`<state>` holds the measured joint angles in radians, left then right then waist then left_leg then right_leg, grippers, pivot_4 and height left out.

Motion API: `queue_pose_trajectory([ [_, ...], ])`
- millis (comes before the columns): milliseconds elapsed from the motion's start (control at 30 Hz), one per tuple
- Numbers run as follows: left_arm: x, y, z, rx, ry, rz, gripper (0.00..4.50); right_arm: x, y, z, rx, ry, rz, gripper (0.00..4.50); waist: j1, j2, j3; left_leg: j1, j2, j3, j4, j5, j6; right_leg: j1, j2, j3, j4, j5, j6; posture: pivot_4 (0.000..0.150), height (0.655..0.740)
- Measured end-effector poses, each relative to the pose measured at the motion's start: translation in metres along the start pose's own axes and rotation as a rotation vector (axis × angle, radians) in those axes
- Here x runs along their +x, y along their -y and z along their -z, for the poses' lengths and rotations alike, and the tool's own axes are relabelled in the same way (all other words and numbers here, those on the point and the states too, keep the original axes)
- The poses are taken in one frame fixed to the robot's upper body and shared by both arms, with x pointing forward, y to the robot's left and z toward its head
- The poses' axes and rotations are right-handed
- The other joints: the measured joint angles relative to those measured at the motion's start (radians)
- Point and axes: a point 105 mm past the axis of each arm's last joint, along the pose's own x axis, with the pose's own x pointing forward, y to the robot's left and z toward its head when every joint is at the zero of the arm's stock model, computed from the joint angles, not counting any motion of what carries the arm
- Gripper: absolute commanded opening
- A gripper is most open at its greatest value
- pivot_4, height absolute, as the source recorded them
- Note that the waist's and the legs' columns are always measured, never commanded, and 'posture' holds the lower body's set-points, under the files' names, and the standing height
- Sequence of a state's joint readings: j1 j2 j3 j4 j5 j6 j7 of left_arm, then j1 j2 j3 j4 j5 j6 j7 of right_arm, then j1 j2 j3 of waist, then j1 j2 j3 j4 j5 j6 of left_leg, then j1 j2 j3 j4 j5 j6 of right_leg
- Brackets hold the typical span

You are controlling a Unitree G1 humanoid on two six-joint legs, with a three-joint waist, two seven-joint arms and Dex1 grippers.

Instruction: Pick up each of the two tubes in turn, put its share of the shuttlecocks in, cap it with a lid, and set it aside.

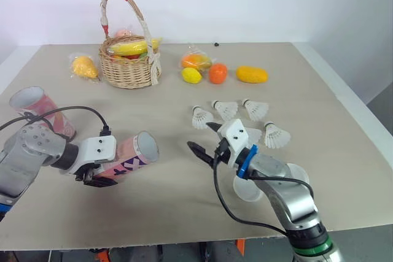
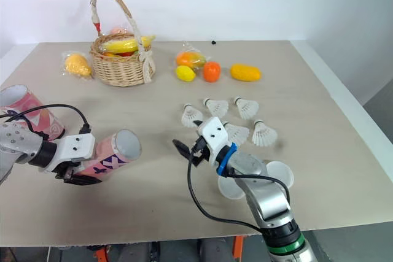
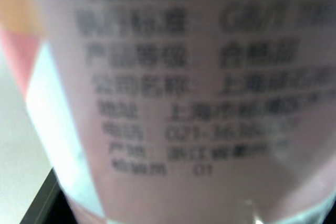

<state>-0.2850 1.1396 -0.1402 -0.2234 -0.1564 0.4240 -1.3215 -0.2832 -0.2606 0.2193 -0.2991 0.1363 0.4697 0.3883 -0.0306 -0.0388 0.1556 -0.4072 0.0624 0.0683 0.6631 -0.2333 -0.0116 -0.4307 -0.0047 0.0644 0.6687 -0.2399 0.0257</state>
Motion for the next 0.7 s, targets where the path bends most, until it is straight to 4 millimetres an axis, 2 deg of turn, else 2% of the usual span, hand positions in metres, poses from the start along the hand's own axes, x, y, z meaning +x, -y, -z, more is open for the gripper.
queue_pose_trajectory([
  [167, 0.002, -0.001, -0.004, 0.009, 0.014, 0.003, 3.26, 0.024, 0.007, 0.005, 0.036, -0.022, 0.092, 4.46, 0.0, 0.0, 0.0, -0.001, 0.0, 0.001, 0.0, 0.0, 0.0, -0.001, 0.0, 0.001, 0.001, 0.0, 0.0, 0.15, 0.74],
  [267, 0.002, -0.001, -0.004, 0.01, 0.015, 0.002, 3.26, 0.037, 0.001, 0.011, 0.061, -0.046, 0.079, 4.46, -0.001, 0.0, 0.0, -0.002, 0.0, 0.002, -0.001, 0.0, 0.0, -0.003, 0.0, 0.003, 0.001, 0.001, 0.004, 0.15, 0.74],
  [633, 0.002, -0.001, -0.005, -0.005, 0.017, -0.01, 3.26, 0.067, 0.008, 0.018, 0.152, -0.087, 0.135, 4.46, -0.004, 0.0, 0.0, -0.002, 0.0, 0.004, -0.002, 0.0, 0.0, -0.005, 0.0, 0.004, 0.002, 0.002, 0.005, 0.15, 0.74],
  [700, 0.002, -0.001, -0.005, -0.005, 0.02, -0.014, 3.26, 0.072, 0.012, 0.014, 0.192, -0.084, 0.162, 3.93, -0.004, 0.0, 0.0, -0.002, 0.0, 0.004, -0.002, 0.0, 0.0, -0.005, 0.0, 0.005, 0.002, 0.002, 0.005, 0.15, 0.74],
])
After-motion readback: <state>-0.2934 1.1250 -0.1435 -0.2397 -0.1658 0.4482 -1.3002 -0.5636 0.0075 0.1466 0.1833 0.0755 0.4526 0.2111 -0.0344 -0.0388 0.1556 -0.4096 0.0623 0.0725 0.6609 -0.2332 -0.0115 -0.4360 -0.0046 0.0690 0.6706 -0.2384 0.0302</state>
